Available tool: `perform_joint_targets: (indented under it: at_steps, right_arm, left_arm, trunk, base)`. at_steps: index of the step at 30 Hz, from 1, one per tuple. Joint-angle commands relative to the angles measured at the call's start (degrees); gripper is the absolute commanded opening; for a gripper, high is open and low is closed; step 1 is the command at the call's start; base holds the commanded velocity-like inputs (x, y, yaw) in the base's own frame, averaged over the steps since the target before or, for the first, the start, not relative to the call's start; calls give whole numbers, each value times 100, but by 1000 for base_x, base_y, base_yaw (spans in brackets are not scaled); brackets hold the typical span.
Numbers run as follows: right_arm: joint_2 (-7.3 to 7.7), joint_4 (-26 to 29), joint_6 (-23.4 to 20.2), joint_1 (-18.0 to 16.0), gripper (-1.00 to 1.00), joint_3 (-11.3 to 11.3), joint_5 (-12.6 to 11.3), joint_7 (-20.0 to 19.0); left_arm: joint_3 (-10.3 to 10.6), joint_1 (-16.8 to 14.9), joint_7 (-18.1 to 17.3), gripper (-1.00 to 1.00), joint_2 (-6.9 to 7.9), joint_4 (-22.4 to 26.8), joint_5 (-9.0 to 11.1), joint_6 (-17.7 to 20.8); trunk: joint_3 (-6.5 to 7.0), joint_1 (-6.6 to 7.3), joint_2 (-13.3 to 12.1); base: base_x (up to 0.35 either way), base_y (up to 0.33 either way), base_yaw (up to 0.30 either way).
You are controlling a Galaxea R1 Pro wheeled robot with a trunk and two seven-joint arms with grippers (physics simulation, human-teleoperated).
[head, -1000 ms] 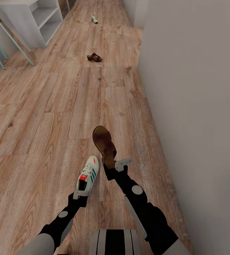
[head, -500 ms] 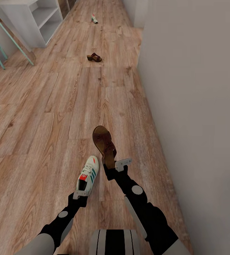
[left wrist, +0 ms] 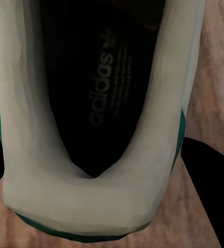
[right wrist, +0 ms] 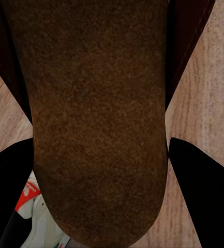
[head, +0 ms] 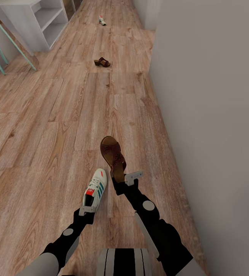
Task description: Pick up the two gym shoes and the two sandals from the corridor floor and place them onto the hallstand (shoe rack) in the corridor, making sure they are on the rack and not on the floor. Arrange them so the two gym shoes are next to each other and the two sandals are next to each other.
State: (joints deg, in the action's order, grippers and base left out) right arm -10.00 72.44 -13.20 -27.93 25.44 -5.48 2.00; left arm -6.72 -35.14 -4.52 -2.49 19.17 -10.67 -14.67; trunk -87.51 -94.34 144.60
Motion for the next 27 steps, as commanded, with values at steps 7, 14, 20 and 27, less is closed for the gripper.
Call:
perform_joint_targets:
  at_steps: [7, 14, 20, 27]
  right_arm:
    - [0, 4, -25, -2, -100, 5, -59, 20]
    - [0, -4, -18, -2, -100, 12, -56, 20]
    - [0, -3, -16, -2, -100, 13, -45, 20]
    - [0, -19, -16, -2, -100, 14, -34, 21]
  left_arm:
    - [-49, -2, -32, -100, 29, -1, -49, -15]
    - [-49, -2, -32, -100, 152, -1, -42, -10]
    - [-50, -2, -25, -100, 327, -4, -41, -1]
    - [-51, -2, -23, -100, 539, -9, -48, 13]
  trunk:
    - [85, 11, -4]
    - [241, 29, -13]
    - [373, 45, -21]
    - [529, 63, -31]
  base:
    - [0, 0, 0]
    - [0, 0, 0]
    - [0, 0, 0]
    - [0, 0, 0]
